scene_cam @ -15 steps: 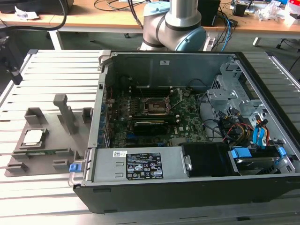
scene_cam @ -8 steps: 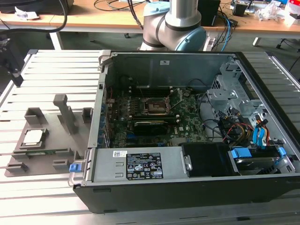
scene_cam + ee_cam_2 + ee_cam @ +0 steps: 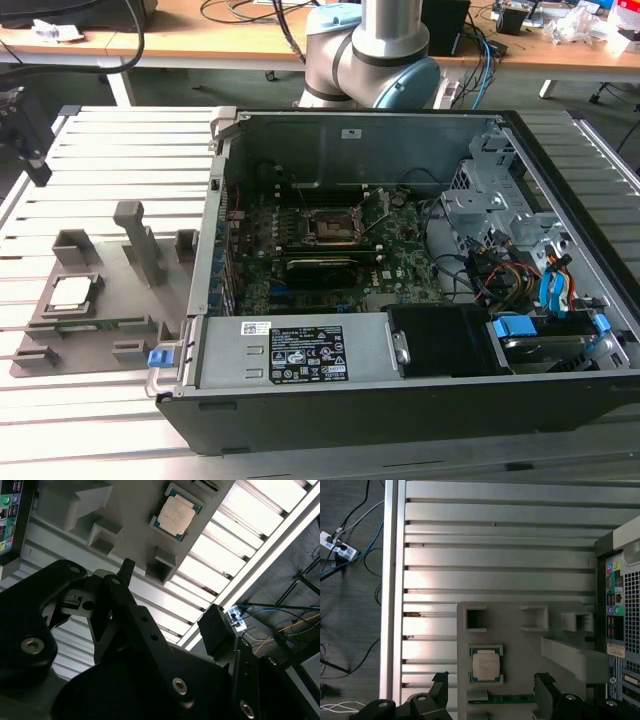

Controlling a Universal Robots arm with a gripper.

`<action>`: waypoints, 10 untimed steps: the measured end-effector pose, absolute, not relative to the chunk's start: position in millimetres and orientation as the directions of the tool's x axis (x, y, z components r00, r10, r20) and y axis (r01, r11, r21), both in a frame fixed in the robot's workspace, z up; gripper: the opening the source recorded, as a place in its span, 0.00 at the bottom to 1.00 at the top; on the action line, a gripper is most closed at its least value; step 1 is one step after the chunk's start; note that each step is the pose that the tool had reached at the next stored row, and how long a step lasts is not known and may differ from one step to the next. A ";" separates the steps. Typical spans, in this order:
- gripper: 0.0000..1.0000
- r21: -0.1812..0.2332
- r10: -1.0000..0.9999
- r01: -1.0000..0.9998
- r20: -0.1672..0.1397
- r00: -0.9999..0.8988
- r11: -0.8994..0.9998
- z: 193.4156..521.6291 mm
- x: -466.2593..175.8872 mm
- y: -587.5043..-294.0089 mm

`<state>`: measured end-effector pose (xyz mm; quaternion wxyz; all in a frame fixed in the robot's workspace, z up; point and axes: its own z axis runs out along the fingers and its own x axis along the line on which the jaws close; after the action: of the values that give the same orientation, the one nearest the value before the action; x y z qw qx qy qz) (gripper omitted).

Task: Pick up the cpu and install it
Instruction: 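Pick up the cpu and move it towards the insertion slot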

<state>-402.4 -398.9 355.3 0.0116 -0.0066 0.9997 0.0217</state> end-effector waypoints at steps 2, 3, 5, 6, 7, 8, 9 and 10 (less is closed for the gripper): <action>0.78 0.043 -0.013 -0.014 -0.023 -1.000 0.999 354.2 -402.4 -398.9; 0.78 0.043 -0.013 -0.014 -0.023 -1.000 0.999 354.0 -402.4 -398.9; 0.78 0.043 -0.013 -0.014 -0.023 -1.000 0.999 352.9 -402.4 -398.9; 0.78 0.043 -0.013 -0.014 -0.023 -1.000 0.999 352.5 -402.4 -398.9; 0.78 0.043 -0.013 -0.014 -0.023 -1.000 0.999 352.1 -402.4 -398.9; 0.78 0.043 -0.013 -0.014 -0.023 -1.000 0.999 351.6 -402.4 -398.9; 0.78 0.043 -0.013 -0.014 -0.023 -1.000 0.999 351.2 -402.4 -398.9; 0.78 0.043 -0.013 -0.014 -0.023 -1.000 0.999 350.9 -402.4 -398.9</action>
<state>-402.4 -398.9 350.9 0.0116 -0.0066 0.9997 0.0216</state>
